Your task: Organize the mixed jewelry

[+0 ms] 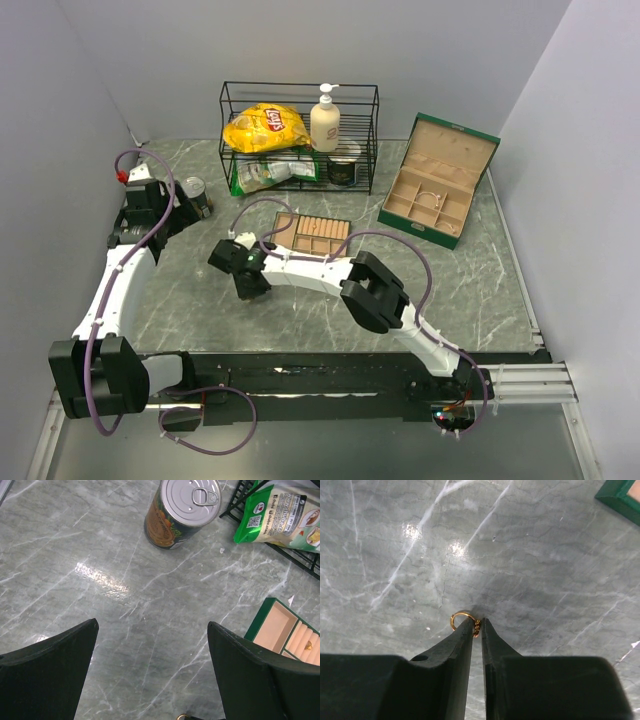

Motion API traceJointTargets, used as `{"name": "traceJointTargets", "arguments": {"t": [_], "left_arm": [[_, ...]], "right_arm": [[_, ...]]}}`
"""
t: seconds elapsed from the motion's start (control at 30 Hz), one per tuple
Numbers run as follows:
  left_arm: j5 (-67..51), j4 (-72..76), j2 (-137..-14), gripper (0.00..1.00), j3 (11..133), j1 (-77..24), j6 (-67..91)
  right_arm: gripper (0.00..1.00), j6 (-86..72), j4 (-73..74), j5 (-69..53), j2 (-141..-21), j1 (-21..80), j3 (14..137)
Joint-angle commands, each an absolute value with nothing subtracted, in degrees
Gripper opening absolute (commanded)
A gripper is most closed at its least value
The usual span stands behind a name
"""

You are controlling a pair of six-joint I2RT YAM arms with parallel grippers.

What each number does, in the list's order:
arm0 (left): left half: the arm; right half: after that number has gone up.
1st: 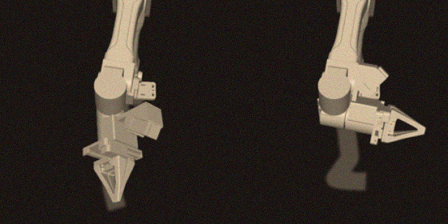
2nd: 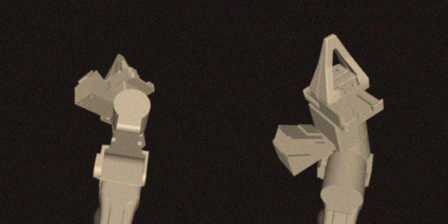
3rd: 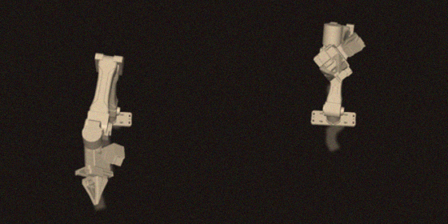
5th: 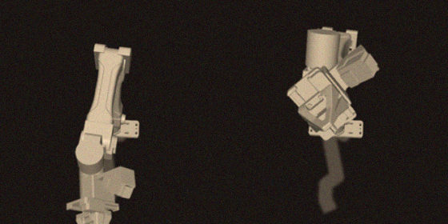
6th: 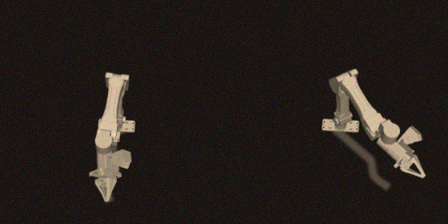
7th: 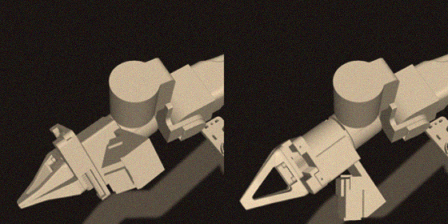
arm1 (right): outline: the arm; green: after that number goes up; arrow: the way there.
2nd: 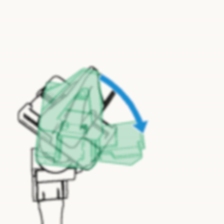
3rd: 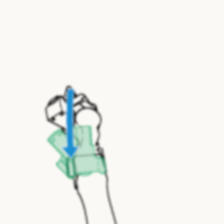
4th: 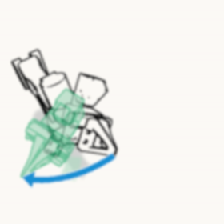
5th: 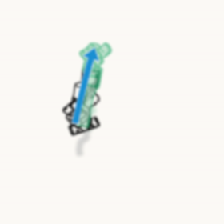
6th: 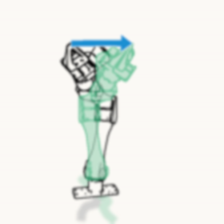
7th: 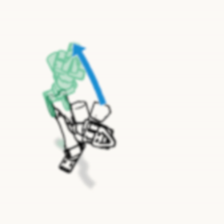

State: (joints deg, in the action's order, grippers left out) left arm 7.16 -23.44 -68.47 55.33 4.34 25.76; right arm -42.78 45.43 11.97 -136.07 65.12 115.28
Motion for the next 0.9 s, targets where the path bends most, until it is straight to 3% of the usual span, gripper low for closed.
{"name": "traceJointTargets", "arguments": {"t": [0.0, 0.07, 0.23, 0.43, 0.7, 0.87], "left_arm": [[4.4, -20.7, -65.9, 0.96, 54.8, 4.6, 24.3], [3.6, -20.0, -65.2, 0.96, 54.1, 4.7, 24.0], [1.2, -20.0, -65.4, 0.96, 54.0, 4.6, 23.0], [-3.9, -18.7, -65.7, 0.96, 53.3, 4.7, 22.2], [-24.0, -15.8, -67.1, 0.96, 51.9, 3.3, 21.4], [-29.6, -11.9, -67.0, 0.96, 50.3, -1.5, 23.1]], "right_arm": [[0.15, -41.1, 48.5, 16.2, -137.7, 65.5, 114.9], [0.14, -41.0, 48.3, 16.5, -137.5, 65.5, 114.0], [0.00, -39.4, 45.3, 17.1, -133.8, 65.1, 108.8], [0.00, -37.6, 33.4, 17.2, -120.4, 63.0, 94.1], [0.00, -38.3, 30.1, 16.6, -105.3, 55.7, 82.7], [0.00, -37.5, 25.9, 11.8, -98.0, 50.5, 74.9]]}}
